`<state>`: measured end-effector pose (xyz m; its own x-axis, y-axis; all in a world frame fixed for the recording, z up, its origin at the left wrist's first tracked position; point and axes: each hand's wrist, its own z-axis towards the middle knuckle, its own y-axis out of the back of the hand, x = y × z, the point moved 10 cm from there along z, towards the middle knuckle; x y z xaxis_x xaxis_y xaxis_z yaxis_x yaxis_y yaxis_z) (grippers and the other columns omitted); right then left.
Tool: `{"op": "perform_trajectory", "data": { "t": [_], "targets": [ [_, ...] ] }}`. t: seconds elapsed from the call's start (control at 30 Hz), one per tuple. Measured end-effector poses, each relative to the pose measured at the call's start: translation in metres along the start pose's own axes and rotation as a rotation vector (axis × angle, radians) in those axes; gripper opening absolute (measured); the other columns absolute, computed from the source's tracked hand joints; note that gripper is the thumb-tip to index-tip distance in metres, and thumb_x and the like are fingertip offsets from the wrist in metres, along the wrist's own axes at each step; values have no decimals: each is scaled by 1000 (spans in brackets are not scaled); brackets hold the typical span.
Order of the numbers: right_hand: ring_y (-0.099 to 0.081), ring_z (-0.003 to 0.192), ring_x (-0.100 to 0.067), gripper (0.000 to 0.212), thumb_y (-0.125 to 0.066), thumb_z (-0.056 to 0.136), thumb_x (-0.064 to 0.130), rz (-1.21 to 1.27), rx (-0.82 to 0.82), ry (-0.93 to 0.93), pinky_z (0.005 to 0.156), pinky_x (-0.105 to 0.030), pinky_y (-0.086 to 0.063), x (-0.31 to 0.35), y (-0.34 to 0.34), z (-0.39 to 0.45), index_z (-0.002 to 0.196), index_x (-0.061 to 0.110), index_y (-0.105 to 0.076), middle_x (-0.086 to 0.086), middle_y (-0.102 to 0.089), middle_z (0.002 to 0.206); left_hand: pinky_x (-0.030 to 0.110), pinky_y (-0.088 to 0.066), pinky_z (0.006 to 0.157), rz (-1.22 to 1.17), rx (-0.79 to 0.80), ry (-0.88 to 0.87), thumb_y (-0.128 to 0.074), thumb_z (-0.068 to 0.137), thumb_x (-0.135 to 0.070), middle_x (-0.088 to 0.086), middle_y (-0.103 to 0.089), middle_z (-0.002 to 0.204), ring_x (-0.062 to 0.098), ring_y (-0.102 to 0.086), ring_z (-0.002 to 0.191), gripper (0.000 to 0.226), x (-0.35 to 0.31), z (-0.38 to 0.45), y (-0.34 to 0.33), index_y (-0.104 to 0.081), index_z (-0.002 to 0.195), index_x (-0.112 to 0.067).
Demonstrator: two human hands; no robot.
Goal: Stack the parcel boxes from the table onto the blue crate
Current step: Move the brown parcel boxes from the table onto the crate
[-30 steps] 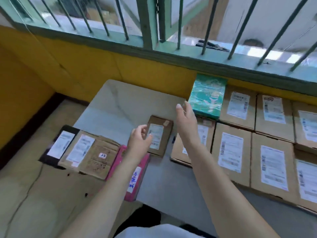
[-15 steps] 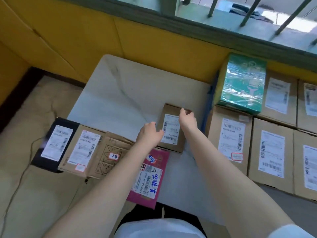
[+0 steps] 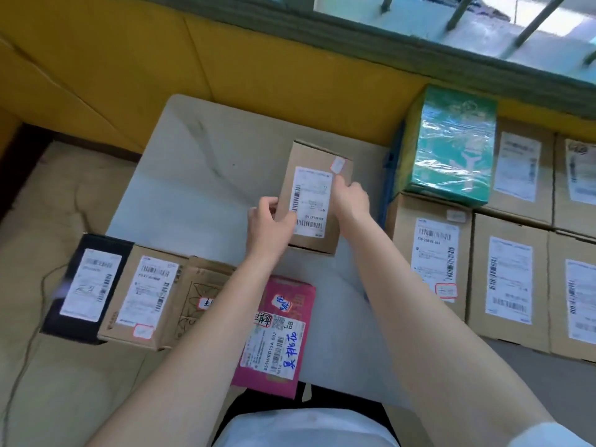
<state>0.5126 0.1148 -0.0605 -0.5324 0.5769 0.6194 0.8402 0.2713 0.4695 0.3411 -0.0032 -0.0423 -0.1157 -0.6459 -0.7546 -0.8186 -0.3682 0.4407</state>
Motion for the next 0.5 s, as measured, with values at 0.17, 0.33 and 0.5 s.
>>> {"op": "perform_trajectory", "data": {
  "t": [0.17, 0.33, 0.5],
  "targets": [
    [-58, 98, -22, 35, -39, 98, 36, 108, -41, 218, 83, -37, -47, 64, 62, -52, 115, 12, -59, -3, -63, 108, 22, -51, 81, -342, 10, -167, -53, 90, -16, -2, -67, 115, 13, -65, 103, 31, -62, -26, 28, -54, 118, -31],
    [-61, 106, -16, 28, -50, 96, 29, 139, -177, 384, 84, -35, -54, 55, 147, -105, 121, 19, -58, 2, -62, 118, 44, -54, 93, -477, 220, -163, -55, 86, -22, 4, -69, 114, 22, -68, 105, 32, -96, -68, -15, -54, 108, -45],
    [-61, 103, -9, 40, -49, 95, 24, 228, -280, 406, 63, -14, -46, 6, 238, -130, 135, 25, -55, 6, -60, 125, 46, -54, 95, -538, 364, -183, -52, 95, -9, 11, -67, 117, 26, -68, 105, 31, -131, -123, -77, -53, 118, -30]
  ]
}}
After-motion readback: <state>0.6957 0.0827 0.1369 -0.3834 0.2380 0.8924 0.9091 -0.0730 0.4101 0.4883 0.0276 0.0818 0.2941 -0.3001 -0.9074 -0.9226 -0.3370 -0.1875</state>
